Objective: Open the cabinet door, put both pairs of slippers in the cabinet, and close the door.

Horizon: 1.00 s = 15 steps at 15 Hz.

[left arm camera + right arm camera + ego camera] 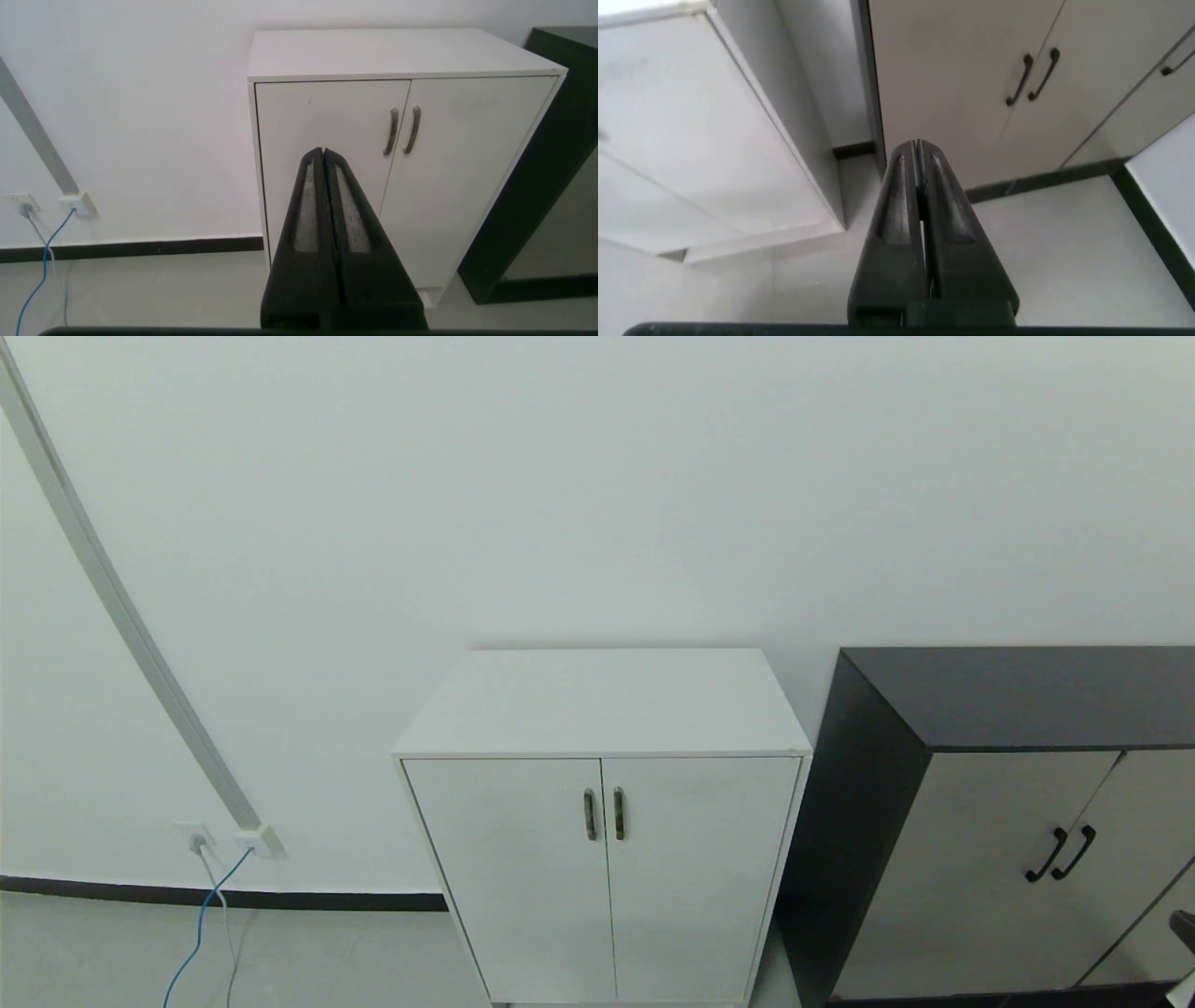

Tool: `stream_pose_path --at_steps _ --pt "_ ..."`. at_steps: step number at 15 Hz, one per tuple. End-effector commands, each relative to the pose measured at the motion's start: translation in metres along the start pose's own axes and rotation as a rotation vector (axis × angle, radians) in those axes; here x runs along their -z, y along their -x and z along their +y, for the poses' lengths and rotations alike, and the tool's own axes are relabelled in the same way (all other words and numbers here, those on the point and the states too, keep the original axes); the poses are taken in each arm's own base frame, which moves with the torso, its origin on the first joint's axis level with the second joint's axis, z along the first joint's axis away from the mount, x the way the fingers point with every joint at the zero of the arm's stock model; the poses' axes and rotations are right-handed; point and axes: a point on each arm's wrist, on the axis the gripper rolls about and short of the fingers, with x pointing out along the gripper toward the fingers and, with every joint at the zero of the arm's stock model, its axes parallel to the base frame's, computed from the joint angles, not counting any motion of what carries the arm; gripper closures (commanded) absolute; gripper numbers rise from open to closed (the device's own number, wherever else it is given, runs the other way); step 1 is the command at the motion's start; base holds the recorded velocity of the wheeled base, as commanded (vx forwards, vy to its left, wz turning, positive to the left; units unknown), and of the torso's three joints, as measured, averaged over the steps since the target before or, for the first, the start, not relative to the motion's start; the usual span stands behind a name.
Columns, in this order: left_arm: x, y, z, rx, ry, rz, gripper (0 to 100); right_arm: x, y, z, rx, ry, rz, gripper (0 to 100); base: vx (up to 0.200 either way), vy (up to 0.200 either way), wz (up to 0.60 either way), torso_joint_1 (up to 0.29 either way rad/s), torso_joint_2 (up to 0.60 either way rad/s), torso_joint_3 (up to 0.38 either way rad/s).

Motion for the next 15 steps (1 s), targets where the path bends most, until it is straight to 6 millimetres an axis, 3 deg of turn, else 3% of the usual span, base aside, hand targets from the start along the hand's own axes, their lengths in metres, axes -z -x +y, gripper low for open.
stream_pose_path --at_steps 1,9,15 --pt "0.000 0.000 0.000 0.000 0.000 0.001 100 0.003 0.022 -0.005 -0.024 -0.014 -0.064 100 0.000 0.000 0.00 0.000 0.00 0.000" --pt "0.000 0.000 0.000 0.000 0.000 0.001 100 0.055 0.084 -0.023 -0.193 0.073 -0.145 100 0.000 0.000 0.00 0.000 0.00 0.000" --pt "0.000 0.000 0.000 0.000 -0.001 0.001 100 0.065 0.086 -0.023 -0.281 0.087 -0.175 100 0.000 0.000 0.00 0.000 0.00 0.000"
